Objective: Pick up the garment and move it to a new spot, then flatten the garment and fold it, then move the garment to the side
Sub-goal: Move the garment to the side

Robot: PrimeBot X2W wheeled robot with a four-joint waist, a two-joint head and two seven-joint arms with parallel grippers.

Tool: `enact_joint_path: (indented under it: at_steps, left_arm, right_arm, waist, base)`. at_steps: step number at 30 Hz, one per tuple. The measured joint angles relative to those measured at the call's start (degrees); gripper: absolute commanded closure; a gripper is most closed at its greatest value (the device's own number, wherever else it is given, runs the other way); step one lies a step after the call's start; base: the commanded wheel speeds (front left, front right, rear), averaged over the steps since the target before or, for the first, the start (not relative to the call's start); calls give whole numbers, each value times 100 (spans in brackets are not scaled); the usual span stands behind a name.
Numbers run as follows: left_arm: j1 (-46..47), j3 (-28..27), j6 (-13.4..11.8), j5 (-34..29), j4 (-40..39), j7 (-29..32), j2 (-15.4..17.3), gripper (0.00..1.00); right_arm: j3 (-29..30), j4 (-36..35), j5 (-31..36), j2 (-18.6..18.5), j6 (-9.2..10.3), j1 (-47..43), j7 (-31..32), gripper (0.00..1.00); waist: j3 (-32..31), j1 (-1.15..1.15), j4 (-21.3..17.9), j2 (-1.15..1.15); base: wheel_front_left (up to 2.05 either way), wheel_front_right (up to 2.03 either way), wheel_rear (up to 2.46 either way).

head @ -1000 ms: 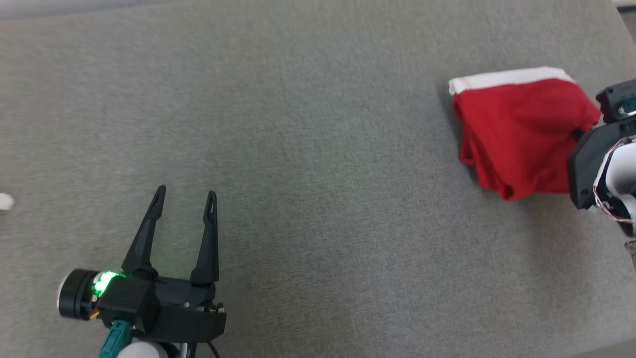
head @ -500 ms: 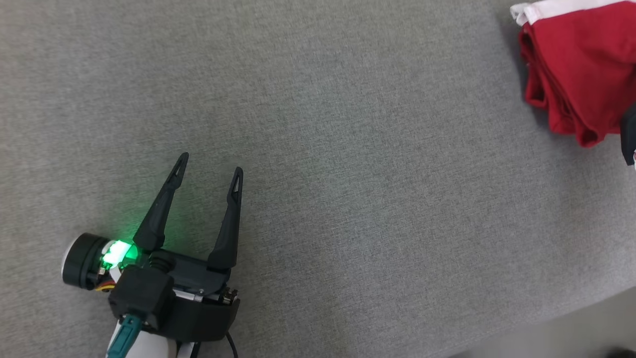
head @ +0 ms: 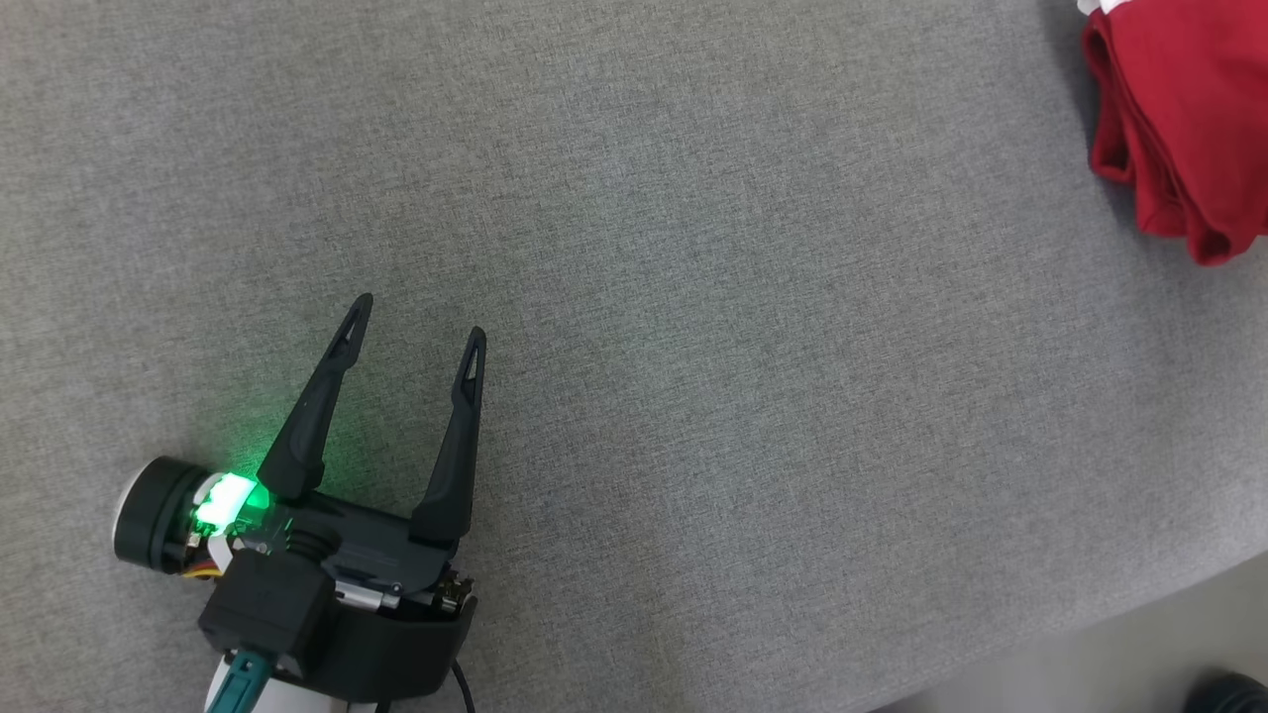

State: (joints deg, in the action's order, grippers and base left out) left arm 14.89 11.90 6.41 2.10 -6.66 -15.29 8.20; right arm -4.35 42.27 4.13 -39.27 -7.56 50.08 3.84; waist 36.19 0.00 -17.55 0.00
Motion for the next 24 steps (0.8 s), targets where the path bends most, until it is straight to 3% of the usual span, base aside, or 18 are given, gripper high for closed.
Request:
enact_joint_path:
  at_steps: [2,3,7,15,24]
  left_arm:
    - [-1,7,-12,4,1,0,2,0]
    - [-1,14,-15,7,4,0,4,0]
    - [-2,38,-37,18,37,0,3,0]
    - [-73,67,-94,172,258,12,-127,0]
    - [-570,-119,-248,450,543,24,-330,0]
  right_arm:
    - [12,11,11,-1,0,0,-78,56]
    - [44,22,29,2,0,-2,-164,0]
    - [205,74,136,32,0,-9,-341,0]
    - [610,-225,135,497,0,-459,-512,0]
    - [1157,-1612,-452,1354,0,-1958,-694,0]
  waist:
    - [-6,0,5,0]
    - [-11,0,12,0]
    - [-42,0,35,0]
    - [-399,1,142,1]
    - [-1217,0,326,0]
  base:
    - [0,0,0]
    - [0,0,0]
    - [0,0,0]
    - [0,0,0]
    - [0,0,0]
